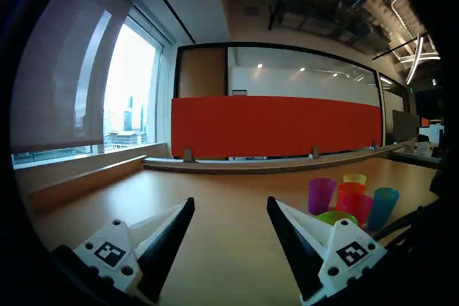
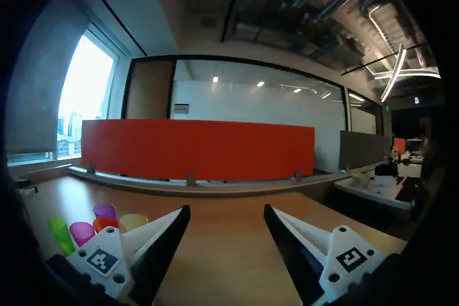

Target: Pour water

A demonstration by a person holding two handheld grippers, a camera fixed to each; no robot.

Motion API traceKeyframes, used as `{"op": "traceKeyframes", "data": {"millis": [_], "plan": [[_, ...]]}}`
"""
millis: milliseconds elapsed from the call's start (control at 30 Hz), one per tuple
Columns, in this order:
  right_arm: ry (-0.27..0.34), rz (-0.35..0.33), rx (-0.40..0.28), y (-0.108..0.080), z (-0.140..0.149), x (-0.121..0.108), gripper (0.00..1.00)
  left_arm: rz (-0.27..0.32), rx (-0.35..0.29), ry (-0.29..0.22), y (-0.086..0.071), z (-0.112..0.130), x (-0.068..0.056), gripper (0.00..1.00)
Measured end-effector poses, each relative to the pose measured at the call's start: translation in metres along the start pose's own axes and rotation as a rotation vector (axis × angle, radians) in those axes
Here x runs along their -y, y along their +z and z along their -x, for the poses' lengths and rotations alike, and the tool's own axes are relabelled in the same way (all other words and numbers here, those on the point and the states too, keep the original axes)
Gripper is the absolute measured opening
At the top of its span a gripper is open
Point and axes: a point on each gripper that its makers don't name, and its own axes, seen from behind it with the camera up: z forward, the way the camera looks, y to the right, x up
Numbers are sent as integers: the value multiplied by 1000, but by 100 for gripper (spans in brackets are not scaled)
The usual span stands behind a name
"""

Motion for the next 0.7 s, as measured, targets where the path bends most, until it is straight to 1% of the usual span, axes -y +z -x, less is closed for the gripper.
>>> {"op": "traceKeyframes", "data": {"millis": [267, 467, 700], "plan": [[-6, 1, -6, -2, -1, -1, 99, 0, 3, 1, 0, 2, 0, 93], [-4, 16, -22, -5, -1, -8, 99, 0, 3, 2, 0, 2, 0, 93], [-6, -3, -42, -7, 2, -11, 99, 0, 4, 2, -1, 2, 0, 94]]}}
